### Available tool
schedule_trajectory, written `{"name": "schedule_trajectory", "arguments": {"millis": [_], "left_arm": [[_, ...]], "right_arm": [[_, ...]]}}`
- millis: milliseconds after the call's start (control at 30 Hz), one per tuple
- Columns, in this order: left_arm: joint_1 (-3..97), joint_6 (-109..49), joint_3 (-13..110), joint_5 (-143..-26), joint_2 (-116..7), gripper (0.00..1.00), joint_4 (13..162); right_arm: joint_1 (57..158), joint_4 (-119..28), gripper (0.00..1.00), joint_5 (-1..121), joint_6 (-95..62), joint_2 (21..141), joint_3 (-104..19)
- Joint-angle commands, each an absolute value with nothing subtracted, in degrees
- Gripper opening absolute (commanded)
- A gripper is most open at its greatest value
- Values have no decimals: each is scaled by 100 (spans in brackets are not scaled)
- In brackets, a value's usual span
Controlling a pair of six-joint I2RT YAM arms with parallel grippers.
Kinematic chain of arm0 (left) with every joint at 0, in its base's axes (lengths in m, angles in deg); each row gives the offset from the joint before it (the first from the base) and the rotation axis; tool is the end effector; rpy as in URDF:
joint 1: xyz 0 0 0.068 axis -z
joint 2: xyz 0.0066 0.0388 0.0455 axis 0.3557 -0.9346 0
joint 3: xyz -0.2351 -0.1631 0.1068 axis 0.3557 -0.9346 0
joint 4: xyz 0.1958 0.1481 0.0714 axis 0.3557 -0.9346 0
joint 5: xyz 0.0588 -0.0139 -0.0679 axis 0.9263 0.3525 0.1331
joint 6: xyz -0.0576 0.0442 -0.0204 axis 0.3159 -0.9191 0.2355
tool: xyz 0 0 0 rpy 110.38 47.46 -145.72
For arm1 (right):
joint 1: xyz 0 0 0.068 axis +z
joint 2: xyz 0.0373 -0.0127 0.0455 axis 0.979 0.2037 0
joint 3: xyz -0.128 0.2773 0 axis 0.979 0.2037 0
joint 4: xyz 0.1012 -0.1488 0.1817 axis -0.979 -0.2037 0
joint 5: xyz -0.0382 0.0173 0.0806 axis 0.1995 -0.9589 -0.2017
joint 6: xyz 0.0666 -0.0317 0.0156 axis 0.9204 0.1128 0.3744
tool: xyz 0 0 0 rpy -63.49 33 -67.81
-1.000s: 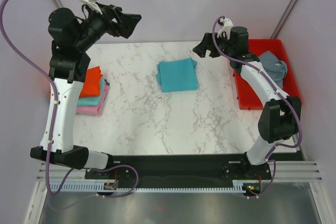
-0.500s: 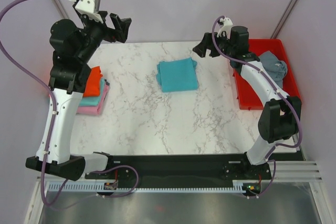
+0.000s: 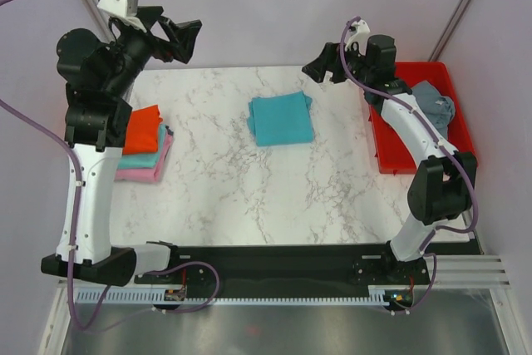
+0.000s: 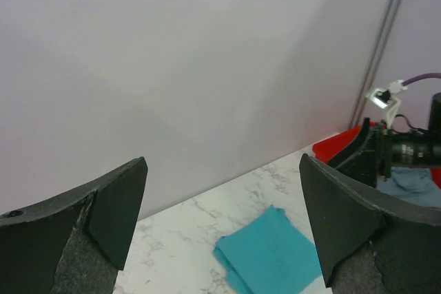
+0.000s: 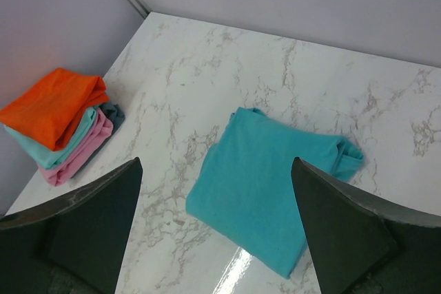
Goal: Fold and stack the t-shirts
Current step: Fold the tshirt, then neatly place the folded tshirt to the corner
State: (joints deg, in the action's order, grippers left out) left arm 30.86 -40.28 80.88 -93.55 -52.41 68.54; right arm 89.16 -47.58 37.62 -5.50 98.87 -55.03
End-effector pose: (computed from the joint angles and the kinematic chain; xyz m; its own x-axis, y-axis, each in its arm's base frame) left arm 0.2317 -0.0602 0.6080 0.2402 -0.0618 -0.9688 0.4543 0.8891 0.0559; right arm 0.4235 0.1139 0.3942 -0.4081 0.1928 -0.8923 -0.5419 0.7355 0.4067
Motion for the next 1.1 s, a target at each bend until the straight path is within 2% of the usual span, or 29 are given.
{"name": "schedule_trajectory", "arguments": {"millis": [0, 67, 167, 233, 300, 433, 533, 733, 1067], "left_arm": [[2936, -3090, 8195, -10506, -5103, 100, 7076], [2936, -2930, 8029, -10745, -5077, 100, 7103], [2936, -3464, 7766, -10290, -4989, 99, 7007], [3032, -4412, 7659, -9545, -4901, 100, 6919], [3068, -4686, 7606, -8292, -4918, 100, 6980], [3059, -4793, 7799, -7196, -5050, 100, 7356], [3050, -4495, 7748, -7115, -4954, 99, 7621], [3059, -4476, 7632, -7792, -4821, 99, 7639], [3024, -4582, 8195, -7590, -5226, 99, 7824]], "right_arm": [[8923, -4326, 98, 3510, -197, 9966, -5515], [8932, -4317, 98, 3475, -196, 9940, -5480], [8932, -4282, 98, 3448, -293, 9905, -5463], [8932, -4238, 98, 3483, -319, 9887, -5454], [8932, -4133, 98, 3579, -311, 9870, -5445], [8932, -4062, 98, 3677, -197, 9808, -5471], [8941, -4036, 98, 3572, -82, 9817, -5480], [8941, -4027, 98, 3448, -38, 10063, -5734], [8941, -3781, 98, 3615, 67, 9940, -5498]]}}
